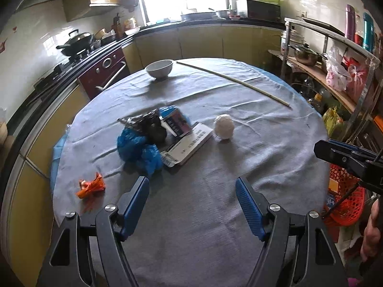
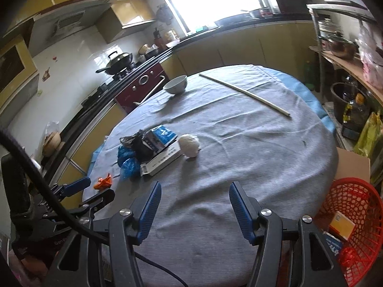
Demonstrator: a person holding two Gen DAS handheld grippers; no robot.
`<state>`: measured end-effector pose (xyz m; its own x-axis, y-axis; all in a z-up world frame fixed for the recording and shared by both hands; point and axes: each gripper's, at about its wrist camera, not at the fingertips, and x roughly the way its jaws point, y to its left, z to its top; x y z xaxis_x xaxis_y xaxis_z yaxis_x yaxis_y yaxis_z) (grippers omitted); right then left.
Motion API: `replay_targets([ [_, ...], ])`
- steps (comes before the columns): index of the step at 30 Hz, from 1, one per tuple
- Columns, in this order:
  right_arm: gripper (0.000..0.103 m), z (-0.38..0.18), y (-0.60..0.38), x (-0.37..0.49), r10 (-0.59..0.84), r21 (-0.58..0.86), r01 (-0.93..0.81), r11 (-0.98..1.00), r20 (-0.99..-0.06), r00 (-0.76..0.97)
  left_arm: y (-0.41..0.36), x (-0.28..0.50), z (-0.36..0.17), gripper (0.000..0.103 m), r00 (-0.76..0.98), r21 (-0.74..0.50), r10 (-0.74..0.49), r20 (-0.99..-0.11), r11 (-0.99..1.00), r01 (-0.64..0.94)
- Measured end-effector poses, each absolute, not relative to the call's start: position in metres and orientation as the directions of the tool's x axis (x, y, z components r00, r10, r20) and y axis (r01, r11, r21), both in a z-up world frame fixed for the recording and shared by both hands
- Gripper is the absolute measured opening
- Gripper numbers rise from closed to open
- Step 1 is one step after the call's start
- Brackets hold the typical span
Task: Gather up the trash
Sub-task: 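Return both grippers to the table and approach the orange bag with the left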
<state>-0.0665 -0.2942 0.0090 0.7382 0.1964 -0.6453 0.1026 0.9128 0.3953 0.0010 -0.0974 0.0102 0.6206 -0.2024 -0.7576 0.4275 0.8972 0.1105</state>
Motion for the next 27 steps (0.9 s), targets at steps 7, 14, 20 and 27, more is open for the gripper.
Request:
replay_targets([
  [7,0.063,0.006,-0.267,-0.050,0.239,0.390,0.051,0.920,-0.658,0.714,-0.063,0.009,-0.001,0.075,0.621,0.113,-0.152,-0.769,0.924,0.366],
  [14,0.063,-0.001,-0.251,-0.036,0.276,0.400,0.024,0.916,-0.675,0.684,0.012,0.028,-0.025,0.075,0.590,0.144,0.003,-0.808,0.971,0.192],
  [20,0.063,-0.012,-0.240,-0.020,0.296,0.411,0.023,0.912,-0.694,0.656,0.093,0.044,-0.031,0.075,0.557,0.161,0.140,-0.818,0.987,-0.011],
  [27,0.063,-0.027,-0.225,-0.006,0.327,0.424,0.013,0.906,-0.716,0.617,0.137,0.056,-0.021,0.075,0.571,0.147,0.178,-0.801,0.984,-0.101],
])
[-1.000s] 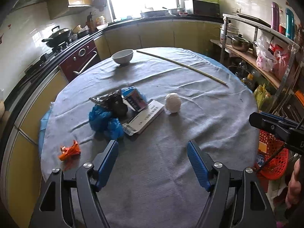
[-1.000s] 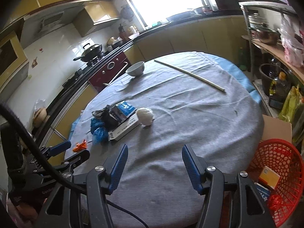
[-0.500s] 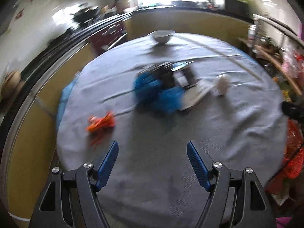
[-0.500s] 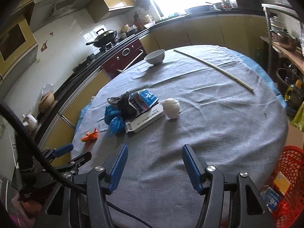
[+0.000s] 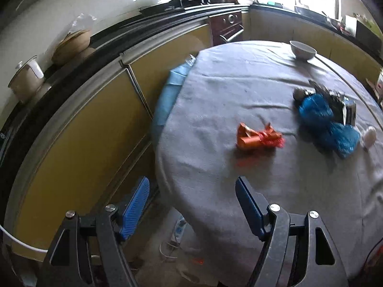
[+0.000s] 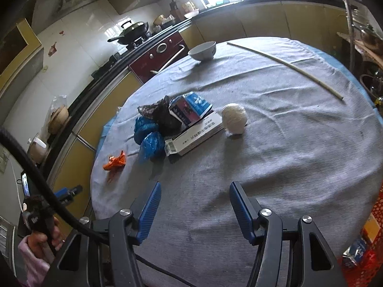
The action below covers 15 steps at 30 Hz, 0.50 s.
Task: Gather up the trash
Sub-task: 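Return both grippers to the table and approach the orange bag with the left, then grasp the orange bag with the left gripper while the right grasps the white bag ball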
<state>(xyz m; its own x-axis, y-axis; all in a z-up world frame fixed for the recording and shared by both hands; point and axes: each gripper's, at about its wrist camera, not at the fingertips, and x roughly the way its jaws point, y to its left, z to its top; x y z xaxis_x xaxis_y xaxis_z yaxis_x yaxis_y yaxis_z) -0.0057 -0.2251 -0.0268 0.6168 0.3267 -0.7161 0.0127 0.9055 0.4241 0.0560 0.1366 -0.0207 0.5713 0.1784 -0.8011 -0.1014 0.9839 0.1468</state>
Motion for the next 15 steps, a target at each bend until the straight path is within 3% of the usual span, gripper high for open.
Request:
replay_targets([
  [9,0.063,-0.035,-0.215,0.013,0.309,0.393,0.014,0.919,-0.745,0.591,0.125,0.099,-0.029,0.075,0.589,0.111,0.075,-0.805,0.993,0.026],
  [15,0.063,-0.041,-0.232,0.041,0.255,0.370,0.068,0.926,-0.751,0.609,0.113,0.131,-0.031,0.075,0.601,0.048,-0.109,-0.792,0.970,0.238],
])
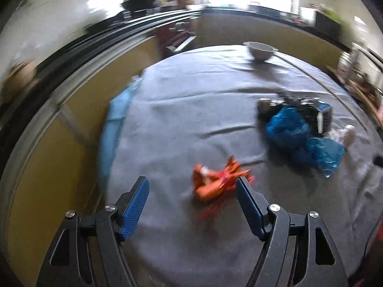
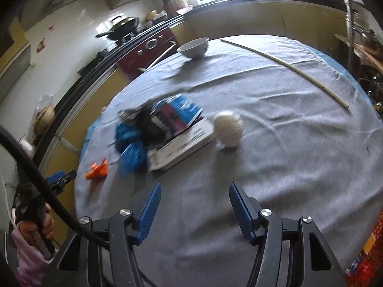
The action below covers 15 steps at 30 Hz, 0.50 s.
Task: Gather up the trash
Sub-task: 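Grasp the orange bag with the left gripper while the right grasps the white bag ball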
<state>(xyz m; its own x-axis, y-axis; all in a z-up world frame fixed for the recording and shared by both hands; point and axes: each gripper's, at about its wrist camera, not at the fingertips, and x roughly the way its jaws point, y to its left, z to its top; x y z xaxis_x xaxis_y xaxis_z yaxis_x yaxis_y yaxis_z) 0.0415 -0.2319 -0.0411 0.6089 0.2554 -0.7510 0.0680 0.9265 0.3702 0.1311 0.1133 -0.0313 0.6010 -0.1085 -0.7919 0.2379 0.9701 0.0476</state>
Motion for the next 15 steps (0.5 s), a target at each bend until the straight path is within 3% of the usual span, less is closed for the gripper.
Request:
replay_targets([
  [9,0.063,-0.049,-0.262,0.101,0.218,0.408,0.152,0.900,-0.724,0.654,0.111,0.172,-0.041,0.075,0.469,-0.093,-0.373,-0.801,0.851,0.518],
  [15,0.062,-0.062,-0.265,0.128,0.197,0.405,0.192,0.894,-0.739,0.644,0.104,0.181,-0.043,0.075,0.416,-0.076,-0.421,-0.806,0.771,0.632],
])
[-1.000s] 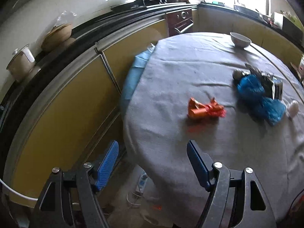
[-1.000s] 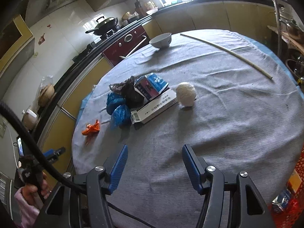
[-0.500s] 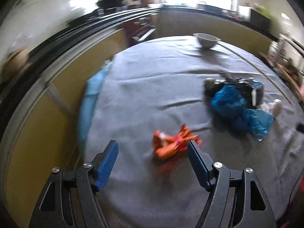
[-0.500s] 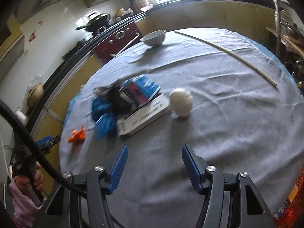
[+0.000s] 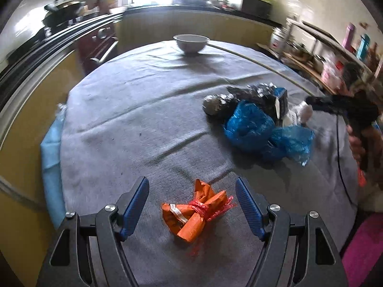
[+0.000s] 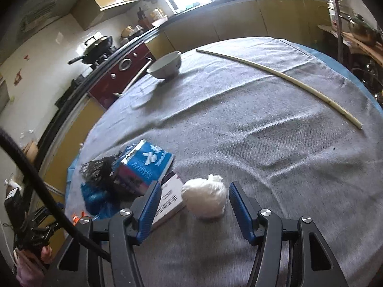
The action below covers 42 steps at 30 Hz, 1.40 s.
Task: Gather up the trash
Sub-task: 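Grasp the orange bag with the left gripper while the right grasps the white bag ball, then lift the orange bag and white bag ball and turn toward the basket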
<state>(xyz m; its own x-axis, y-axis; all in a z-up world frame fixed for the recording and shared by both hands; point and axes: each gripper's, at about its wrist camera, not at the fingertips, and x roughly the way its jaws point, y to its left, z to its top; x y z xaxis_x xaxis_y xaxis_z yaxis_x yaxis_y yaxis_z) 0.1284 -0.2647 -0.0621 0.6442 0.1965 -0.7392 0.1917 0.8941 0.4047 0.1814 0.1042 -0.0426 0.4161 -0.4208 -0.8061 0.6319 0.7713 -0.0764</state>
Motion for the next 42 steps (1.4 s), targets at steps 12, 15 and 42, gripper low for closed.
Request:
replay_targets([
  [12,0.043,-0.083,-0.255,0.142,0.148,0.347,0.218,0.912,-0.774,0.615,0.095,0.185,-0.075,0.075,0.351,-0.026,-0.414,-0.840,0.676,0.736],
  [15,0.043,-0.086,-0.255,0.144,0.136,0.333,0.227,0.915,-0.786,0.603,0.091,0.190,-0.087,0.061,0.300,-0.023,-0.354,-0.886,0.679,0.734],
  [42,0.041,-0.039,-0.243,0.082,0.115,0.338,0.200,0.920,-0.719,0.685,-0.011,0.133,-0.075,0.034,0.344,0.120,-0.128,-0.930,0.780,0.614],
])
